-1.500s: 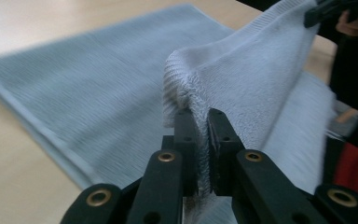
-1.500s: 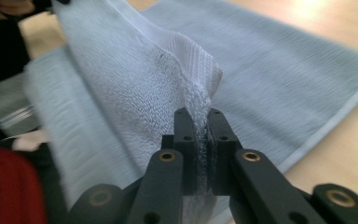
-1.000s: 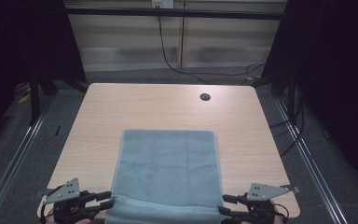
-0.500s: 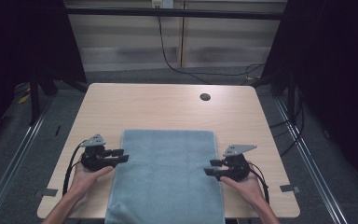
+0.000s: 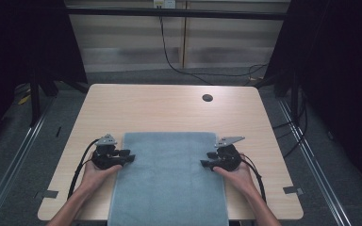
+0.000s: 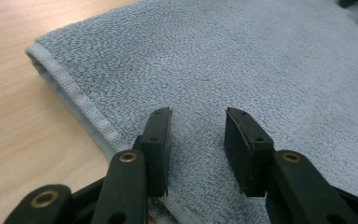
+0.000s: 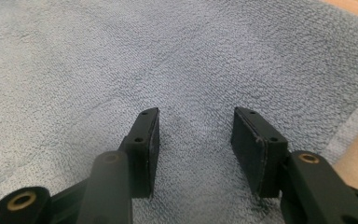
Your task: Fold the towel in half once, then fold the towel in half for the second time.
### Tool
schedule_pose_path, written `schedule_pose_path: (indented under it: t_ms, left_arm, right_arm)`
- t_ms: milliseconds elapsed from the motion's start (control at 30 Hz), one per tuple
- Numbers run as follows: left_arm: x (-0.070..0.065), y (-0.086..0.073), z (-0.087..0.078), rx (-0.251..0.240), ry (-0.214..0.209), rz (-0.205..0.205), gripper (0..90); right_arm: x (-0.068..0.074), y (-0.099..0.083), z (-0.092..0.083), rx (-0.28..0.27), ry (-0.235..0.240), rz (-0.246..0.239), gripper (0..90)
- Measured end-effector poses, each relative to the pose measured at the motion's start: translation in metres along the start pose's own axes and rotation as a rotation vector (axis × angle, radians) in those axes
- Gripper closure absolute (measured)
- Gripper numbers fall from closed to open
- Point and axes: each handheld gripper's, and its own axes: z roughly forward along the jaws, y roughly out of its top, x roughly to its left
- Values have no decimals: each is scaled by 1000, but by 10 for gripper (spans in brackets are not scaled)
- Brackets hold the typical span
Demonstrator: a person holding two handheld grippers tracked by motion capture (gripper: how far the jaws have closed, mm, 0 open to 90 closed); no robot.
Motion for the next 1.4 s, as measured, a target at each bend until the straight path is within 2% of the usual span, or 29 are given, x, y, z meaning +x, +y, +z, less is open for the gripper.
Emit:
schedule_pose_path:
  t_ms: [33,267,367,567,700,767,867,900,1000,1067,1100,1167,1200,1233,1267,1333,1400]
  left_arm:
    - [-2,-2,-1,-3,-6,-10,617]
    - [-17,-9,-4,6,-33,18,632]
    - [-22,-10,-5,7,-44,11,633]
    - [-30,-19,-11,4,-71,23,631]
    - [-40,-23,-17,28,-82,29,627]
    - [-44,-24,-19,42,-96,30,625]
    - [-48,-25,-22,55,-115,48,587]
    - [-49,-23,-24,49,-105,59,558]
    - [-43,-12,-27,25,-94,54,505]
    - [-36,-4,-27,1,-76,40,497]
    - [-31,2,-26,1,-61,37,495]
    - [-22,11,-24,-38,11,39,498]
    - [-17,14,-22,-49,17,30,503]
    - [-11,16,-20,-61,4,2,505]
    - [-7,18,-17,-59,-1,-11,501]
    - [-3,20,-10,-50,23,5,498]
    - [4,17,-3,-42,28,-11,488]
  right_arm:
    - [0,-1,0,-3,-1,1,525]
    - [0,-9,-11,12,-5,4,530]
    - [2,-13,-16,22,4,13,530]
    - [13,-19,-23,49,16,-3,535]
    - [29,-29,-33,67,26,-12,535]
    - [31,-31,-35,72,26,-11,535]
    - [35,-36,-40,69,47,-4,559]
    - [35,-36,-42,68,43,-17,584]
    - [24,-30,-49,-1,27,18,557]
    - [15,-22,-52,-18,1,20,554]
    - [8,-18,-53,-35,-5,26,552]
    - [-7,-9,-51,-59,-24,33,564]
    - [-13,-5,-49,-68,-48,25,588]
    - [-18,-2,-47,-88,-61,16,591]
    - [-23,1,-43,-96,-58,24,581]
    - [-31,7,-34,-85,-54,33,576]
    - [-41,10,-24,-71,-52,40,556]
